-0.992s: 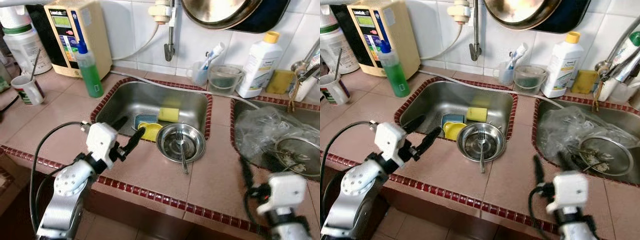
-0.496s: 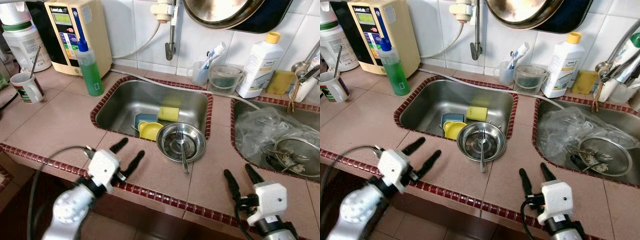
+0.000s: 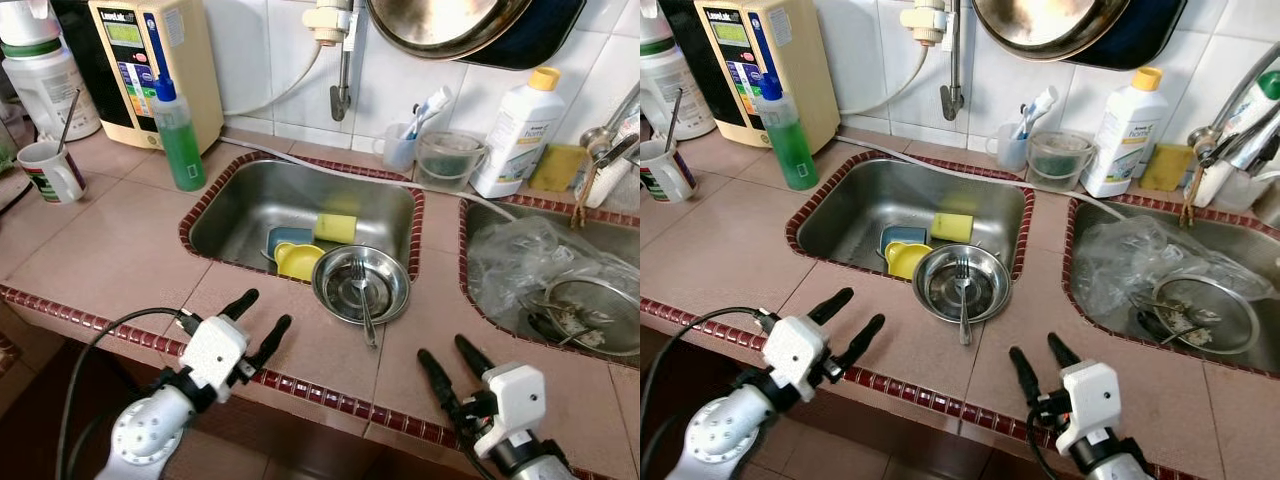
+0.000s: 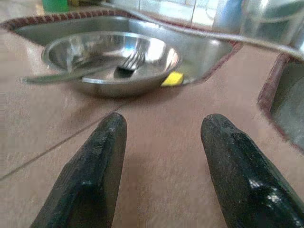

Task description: Kitchen organization

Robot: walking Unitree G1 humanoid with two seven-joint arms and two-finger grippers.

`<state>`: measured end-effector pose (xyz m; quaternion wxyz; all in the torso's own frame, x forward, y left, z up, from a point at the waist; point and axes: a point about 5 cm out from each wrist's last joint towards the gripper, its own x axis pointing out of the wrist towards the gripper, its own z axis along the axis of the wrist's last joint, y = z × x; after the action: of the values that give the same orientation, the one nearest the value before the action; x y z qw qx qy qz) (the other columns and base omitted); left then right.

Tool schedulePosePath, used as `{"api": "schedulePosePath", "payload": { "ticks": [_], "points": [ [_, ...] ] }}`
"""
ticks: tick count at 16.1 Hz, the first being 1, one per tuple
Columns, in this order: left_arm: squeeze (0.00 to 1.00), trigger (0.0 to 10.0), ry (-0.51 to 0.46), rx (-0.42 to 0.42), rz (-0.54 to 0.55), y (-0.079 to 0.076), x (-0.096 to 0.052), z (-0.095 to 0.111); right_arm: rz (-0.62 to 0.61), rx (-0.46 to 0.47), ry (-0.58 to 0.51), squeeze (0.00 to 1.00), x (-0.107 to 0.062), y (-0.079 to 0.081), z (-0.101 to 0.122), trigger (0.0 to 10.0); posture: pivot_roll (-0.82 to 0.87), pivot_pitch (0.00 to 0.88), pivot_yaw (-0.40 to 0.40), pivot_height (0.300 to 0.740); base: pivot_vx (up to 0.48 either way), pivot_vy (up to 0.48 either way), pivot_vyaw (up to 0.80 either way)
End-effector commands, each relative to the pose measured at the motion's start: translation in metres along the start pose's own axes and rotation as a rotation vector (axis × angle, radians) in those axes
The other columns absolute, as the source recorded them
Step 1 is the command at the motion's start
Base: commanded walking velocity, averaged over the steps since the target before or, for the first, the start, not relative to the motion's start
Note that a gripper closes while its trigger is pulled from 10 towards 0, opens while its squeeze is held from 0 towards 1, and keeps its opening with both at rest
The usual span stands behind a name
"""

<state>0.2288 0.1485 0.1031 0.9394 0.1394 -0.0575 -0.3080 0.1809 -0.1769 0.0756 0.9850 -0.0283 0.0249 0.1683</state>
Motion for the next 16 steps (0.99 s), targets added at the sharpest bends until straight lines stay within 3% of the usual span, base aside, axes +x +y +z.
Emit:
{"api": "schedulePosePath", "payload": {
  "ticks": [1,7,10,11,16],
  "points": [
    [0.00,10.0,-0.013,0.009,-0.053,0.006,0.000,0.006,0.023,0.019,0.016,0.00,0.003,0.000,-0.002,10.0,-0.04,0.044,-0.016,0.740,0.000,0.000,0.00],
    [0.00,10.0,-0.066,0.068,-0.171,0.013,0.008,0.026,0.104,0.048,0.020,0.00,0.026,0.003,-0.007,10.0,0.00,0.056,-0.004,0.740,0.000,0.000,0.00],
    [0.00,10.0,-0.102,0.091,-0.148,0.022,0.015,0.036,0.124,0.090,0.039,0.00,0.028,0.002,-0.007,10.0,0.01,0.053,-0.019,0.740,0.000,0.000,0.00],
    [0.00,10.0,-0.110,0.093,-0.140,0.023,0.017,0.038,0.142,0.112,0.051,1.00,0.025,0.002,-0.009,10.0,0.01,0.056,-0.022,0.740,0.000,0.000,0.00],
    [0.00,10.0,-0.139,0.101,-0.144,0.023,0.023,0.047,0.221,0.163,0.071,1.00,0.021,0.014,-0.006,10.0,0.01,0.078,-0.027,0.740,0.000,0.000,0.00]
  ]
}}
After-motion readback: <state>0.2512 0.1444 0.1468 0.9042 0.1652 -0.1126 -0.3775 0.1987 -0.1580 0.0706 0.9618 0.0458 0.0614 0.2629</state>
